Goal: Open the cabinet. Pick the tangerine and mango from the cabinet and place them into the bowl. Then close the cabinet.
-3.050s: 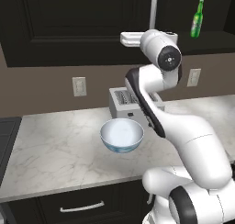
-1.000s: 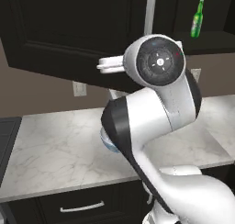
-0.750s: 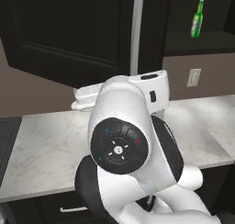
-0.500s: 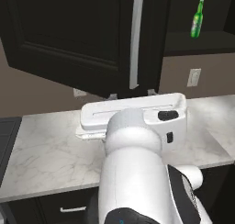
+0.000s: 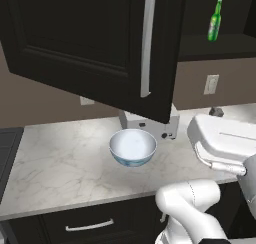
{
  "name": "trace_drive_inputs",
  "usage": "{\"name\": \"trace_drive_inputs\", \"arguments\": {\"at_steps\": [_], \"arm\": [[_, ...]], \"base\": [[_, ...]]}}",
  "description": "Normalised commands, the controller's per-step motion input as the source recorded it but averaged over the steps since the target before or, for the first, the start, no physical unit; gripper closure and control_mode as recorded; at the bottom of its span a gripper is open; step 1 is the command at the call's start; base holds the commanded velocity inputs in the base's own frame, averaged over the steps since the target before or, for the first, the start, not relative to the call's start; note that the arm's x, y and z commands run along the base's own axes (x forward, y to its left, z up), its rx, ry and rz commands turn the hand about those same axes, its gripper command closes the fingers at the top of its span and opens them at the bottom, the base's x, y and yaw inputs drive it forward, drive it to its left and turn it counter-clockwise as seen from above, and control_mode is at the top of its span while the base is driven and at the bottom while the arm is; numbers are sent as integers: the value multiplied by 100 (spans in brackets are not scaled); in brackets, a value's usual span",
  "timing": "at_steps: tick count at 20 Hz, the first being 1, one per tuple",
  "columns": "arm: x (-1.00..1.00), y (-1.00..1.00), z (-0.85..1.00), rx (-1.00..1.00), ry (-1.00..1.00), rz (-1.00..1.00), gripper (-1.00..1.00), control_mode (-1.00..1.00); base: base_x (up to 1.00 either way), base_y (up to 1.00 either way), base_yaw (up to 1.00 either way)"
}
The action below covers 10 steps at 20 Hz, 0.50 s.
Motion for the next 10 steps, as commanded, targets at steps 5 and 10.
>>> {"name": "trace_drive_inputs", "arguments": {"at_steps": [5,10], "arm": [[-59,-100,48,47,1,9,-100,-100],[35,-96,-15,18,0,36,-100,-100]], "base": [[0,0,0],[0,0,0]]}}
